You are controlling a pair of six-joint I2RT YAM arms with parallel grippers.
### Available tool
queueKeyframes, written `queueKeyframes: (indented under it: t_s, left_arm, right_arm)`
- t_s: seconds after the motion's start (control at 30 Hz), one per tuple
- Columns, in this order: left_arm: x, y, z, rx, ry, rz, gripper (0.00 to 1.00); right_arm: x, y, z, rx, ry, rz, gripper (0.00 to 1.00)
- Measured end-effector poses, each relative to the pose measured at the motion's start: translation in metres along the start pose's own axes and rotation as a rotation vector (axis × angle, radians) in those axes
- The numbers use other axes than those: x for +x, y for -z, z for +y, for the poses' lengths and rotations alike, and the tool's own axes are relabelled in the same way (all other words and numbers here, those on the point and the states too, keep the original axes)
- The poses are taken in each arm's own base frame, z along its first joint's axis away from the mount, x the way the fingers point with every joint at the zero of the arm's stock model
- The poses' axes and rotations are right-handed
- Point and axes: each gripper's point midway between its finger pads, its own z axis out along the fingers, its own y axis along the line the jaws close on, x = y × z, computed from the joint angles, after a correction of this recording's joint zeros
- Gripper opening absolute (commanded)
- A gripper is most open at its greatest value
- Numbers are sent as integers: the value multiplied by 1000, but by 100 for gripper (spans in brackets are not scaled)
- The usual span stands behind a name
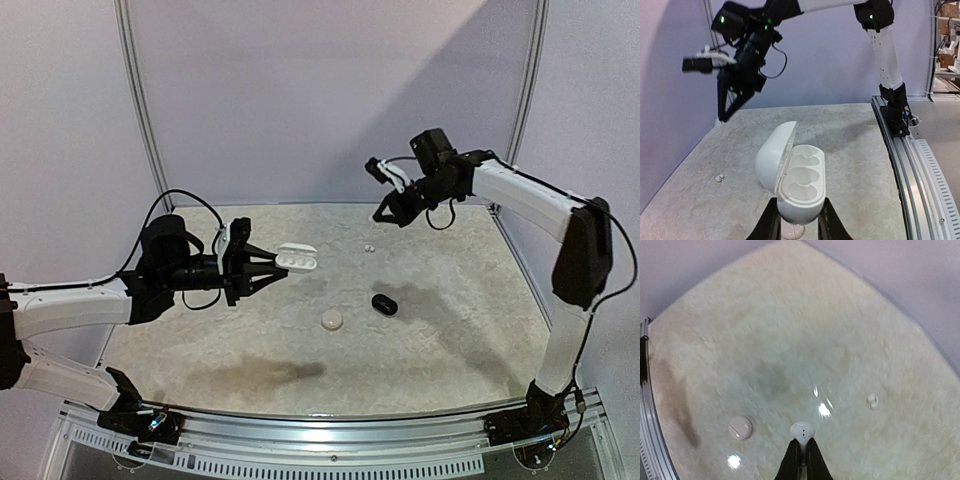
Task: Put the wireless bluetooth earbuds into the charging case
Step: Insert the right earbud into the right side groove of the charging case.
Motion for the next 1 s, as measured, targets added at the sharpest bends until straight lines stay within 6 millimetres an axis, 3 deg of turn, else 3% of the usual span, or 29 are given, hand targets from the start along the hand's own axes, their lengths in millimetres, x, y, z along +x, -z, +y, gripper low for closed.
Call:
queueKeyframes:
  t_s: [0.1, 0.2, 0.27, 0.37, 0.47, 0.63, 0.77, 1.0]
  left_arm:
    - [0, -1, -4, 27, -30, -4, 0]
    - [2, -1, -7, 45, -32, -3, 0]
    - [2, -2, -8, 49, -31, -3, 0]
    - [2, -2, -9, 52, -31, -3, 0]
    - [2, -2, -9, 54, -31, -3, 0]
    - [2, -2, -9, 54, -32, -4, 0]
    - [1, -2, -9, 53, -34, -6, 0]
    - [0, -1, -10, 52, -36, -8, 0]
  right_arm:
    - [-53, 49, 53, -14, 167, -188, 0]
    - [-85, 83, 116, -77, 324, -328, 0]
    - [-94, 94, 157, -134, 421, -382, 0]
    - [-91, 93, 211, -222, 558, -404, 0]
    - [-80, 87, 247, -281, 661, -389, 0]
    - [-75, 74, 270, -316, 752, -350, 0]
    - [-65, 62, 266, -313, 767, -297, 0]
    - [-55, 59, 261, -305, 775, -249, 0]
